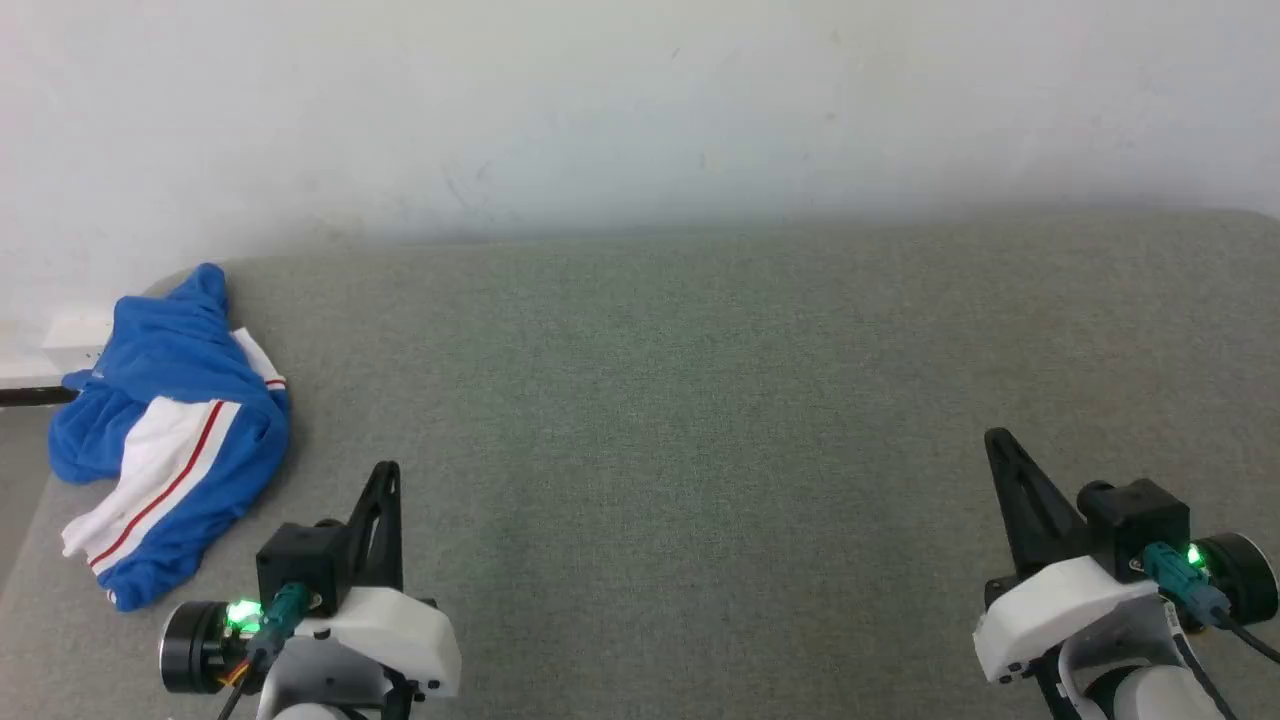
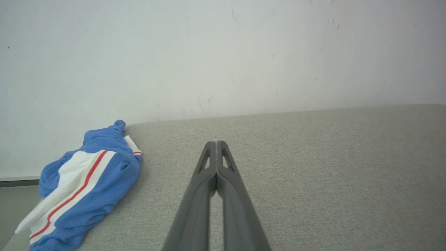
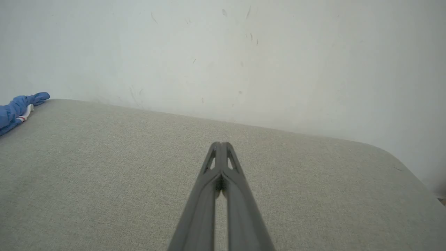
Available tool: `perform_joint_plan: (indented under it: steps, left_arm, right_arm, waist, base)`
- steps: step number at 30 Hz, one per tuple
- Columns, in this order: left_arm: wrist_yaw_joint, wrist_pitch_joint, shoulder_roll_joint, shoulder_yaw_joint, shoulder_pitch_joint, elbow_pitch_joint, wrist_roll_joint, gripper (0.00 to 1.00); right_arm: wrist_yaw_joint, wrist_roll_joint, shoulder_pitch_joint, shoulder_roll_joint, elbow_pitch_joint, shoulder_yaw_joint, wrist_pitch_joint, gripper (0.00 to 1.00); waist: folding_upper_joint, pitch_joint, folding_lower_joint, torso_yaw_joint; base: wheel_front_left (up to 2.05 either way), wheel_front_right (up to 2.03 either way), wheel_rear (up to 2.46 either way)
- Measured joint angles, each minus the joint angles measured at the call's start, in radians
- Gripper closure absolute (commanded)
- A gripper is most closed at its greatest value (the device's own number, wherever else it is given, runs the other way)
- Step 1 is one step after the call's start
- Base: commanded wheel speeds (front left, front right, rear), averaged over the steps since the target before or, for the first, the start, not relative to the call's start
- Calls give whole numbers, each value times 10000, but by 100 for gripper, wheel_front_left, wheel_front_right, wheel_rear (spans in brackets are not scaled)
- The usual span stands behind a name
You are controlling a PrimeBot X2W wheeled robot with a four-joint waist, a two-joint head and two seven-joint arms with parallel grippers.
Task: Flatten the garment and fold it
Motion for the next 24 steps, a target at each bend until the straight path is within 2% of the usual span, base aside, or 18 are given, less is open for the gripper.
perform_joint_plan:
  steps: [19,20,24]
  left_arm:
    - [0,0,0,0,0,0,0,100]
    - [0,0,0,0,0,0,0,0]
    - [4,0,6,-12,3,-2,-2,0]
  right_arm:
    - [0,0,0,0,0,0,0,100]
    - [0,0,0,0,0,0,0,0]
    - [0,-6,-1,-8,19,0,0,0]
  waist:
    - [0,0,0,0]
    - [0,0,0,0]
    - [0,0,0,0]
  base:
    - [0,0,0]
    - [0,0,0]
    - [0,0,0]
